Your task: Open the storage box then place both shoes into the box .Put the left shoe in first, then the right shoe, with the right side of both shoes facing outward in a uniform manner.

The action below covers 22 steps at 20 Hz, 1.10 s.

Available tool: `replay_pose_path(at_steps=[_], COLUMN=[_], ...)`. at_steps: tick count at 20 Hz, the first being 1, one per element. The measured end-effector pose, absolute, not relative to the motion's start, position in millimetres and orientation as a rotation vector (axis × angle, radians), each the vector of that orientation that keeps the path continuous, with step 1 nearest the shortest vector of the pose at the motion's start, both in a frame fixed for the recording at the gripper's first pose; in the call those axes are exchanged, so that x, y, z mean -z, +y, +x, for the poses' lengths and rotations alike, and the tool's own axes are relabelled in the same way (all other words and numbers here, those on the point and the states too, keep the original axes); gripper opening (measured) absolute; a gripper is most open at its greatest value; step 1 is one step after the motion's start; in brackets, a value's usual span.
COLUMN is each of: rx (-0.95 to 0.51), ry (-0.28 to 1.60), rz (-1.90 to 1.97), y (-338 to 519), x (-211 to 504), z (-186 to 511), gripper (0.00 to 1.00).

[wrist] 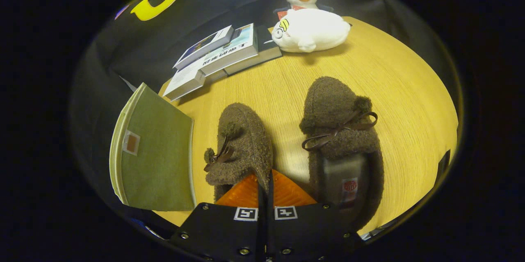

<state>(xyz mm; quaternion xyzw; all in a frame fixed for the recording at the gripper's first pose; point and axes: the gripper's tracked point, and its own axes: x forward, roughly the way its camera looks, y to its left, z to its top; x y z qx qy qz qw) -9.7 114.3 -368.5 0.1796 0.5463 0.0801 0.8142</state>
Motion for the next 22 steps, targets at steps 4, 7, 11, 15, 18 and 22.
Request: replay_pose_path(at_steps=[4,7,11,15,18,22], rx=[-0.185,-0.195,-0.226,-0.284,-0.328,-0.362], ry=[1.136,1.112,1.055,1.01,0.982,0.956], rz=[0.463,0.5,0.502,0.546,0.565,0.551], y=[126,136,153,186,213,245], x=[339,315,278,239,214,197], z=[-2,3,12,18,21,28], gripper=[0.01,0.01,0.01,0.01,0.01,0.01])
